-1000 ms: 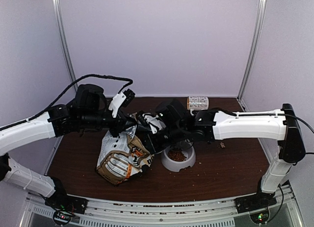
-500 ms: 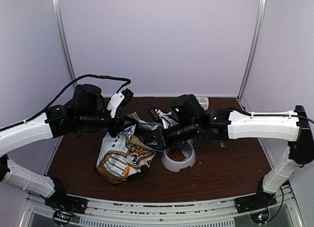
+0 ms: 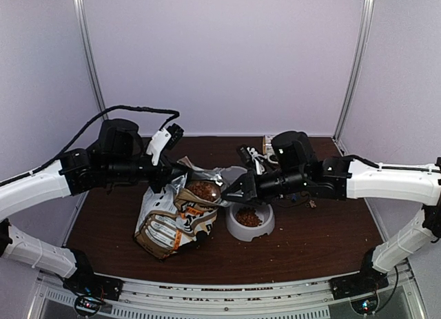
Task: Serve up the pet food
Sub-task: Collect the pet food from the pet food bag, then place the pet food in the pet food bowl.
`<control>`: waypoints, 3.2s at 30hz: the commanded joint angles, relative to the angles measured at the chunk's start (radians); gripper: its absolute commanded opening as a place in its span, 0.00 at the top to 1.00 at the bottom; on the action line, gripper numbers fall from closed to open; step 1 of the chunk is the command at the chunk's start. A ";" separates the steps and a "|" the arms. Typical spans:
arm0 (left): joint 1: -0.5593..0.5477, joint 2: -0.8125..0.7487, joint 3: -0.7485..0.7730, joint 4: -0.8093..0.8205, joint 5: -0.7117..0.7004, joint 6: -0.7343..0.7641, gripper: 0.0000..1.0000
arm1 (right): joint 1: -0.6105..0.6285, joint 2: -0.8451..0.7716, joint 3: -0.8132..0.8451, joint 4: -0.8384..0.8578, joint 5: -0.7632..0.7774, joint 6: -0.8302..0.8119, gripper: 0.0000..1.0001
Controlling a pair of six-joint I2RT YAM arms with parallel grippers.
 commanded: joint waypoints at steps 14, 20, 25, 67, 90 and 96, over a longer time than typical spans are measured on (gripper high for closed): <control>0.002 -0.030 -0.010 0.065 -0.047 0.026 1.00 | -0.097 -0.176 -0.135 0.132 -0.014 0.122 1.00; 0.002 -0.032 -0.011 0.066 -0.056 0.025 1.00 | -0.104 -0.209 -0.137 0.149 -0.057 0.112 1.00; 0.002 -0.030 -0.008 0.065 -0.055 0.024 1.00 | -0.103 -0.204 -0.129 0.157 -0.075 0.116 1.00; 0.003 -0.033 -0.004 0.048 -0.113 0.008 1.00 | -0.070 -0.248 -0.165 0.282 -0.071 0.172 1.00; 0.031 -0.009 0.016 0.011 -0.166 -0.030 1.00 | -0.109 -0.366 -0.278 0.470 -0.071 0.264 1.00; 0.032 -0.007 0.015 0.011 -0.165 -0.030 1.00 | -0.144 -0.425 -0.344 0.544 -0.031 0.308 1.00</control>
